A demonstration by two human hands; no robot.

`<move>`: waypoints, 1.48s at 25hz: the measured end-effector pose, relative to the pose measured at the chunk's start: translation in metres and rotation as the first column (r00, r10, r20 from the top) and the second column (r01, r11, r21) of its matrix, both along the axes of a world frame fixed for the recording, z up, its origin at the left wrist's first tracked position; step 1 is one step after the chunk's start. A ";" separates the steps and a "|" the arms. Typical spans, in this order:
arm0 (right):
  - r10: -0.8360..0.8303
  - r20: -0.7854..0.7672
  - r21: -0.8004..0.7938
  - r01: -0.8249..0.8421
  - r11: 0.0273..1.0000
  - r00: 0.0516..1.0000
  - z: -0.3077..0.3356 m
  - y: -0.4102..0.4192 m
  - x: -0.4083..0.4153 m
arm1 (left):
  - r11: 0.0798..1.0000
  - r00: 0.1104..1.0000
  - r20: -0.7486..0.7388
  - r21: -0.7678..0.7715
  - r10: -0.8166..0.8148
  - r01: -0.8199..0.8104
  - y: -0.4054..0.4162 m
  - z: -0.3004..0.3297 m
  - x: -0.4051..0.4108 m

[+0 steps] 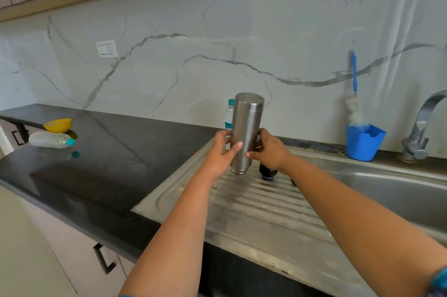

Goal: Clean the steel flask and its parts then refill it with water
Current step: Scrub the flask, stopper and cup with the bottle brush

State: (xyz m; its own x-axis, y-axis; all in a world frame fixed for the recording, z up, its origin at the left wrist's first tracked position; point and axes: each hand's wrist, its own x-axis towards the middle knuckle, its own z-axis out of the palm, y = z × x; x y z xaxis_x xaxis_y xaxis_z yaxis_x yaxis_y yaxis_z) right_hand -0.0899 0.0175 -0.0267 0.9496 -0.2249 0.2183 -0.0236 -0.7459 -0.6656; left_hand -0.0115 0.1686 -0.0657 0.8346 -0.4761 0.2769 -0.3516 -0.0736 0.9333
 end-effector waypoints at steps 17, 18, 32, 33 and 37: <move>-0.132 -0.019 -0.251 0.123 0.960 0.991 -0.024 -0.019 0.052 | 0.995 0.994 -0.019 0.018 0.103 -0.103 -0.030 -0.031 0.043; -0.151 -0.013 -0.291 0.141 0.946 0.988 -0.025 -0.021 0.053 | 0.994 0.994 -0.022 0.027 0.105 -0.104 -0.031 -0.030 0.044; -0.225 0.063 -0.217 0.233 0.948 0.972 -0.042 -0.023 0.064 | 0.981 0.983 0.038 0.075 0.178 -0.180 -0.027 -0.033 0.032; -0.223 0.066 -0.232 0.233 0.945 0.973 -0.042 -0.023 0.063 | 0.980 0.983 0.048 0.089 0.176 -0.179 -0.026 -0.033 0.033; -0.220 0.054 -0.222 0.227 0.948 0.974 -0.043 -0.025 0.063 | 0.974 0.983 0.090 0.150 0.158 -0.170 -0.024 -0.036 0.031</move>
State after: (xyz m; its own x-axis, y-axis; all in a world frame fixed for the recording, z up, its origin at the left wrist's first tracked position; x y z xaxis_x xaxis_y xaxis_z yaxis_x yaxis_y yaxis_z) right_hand -0.0273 -0.0079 -0.0701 0.8734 -0.3726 0.3135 -0.1907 -0.8541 -0.4838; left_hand 0.0197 0.1444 -0.1016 0.8840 -0.3773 0.2759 -0.3927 -0.2795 0.8761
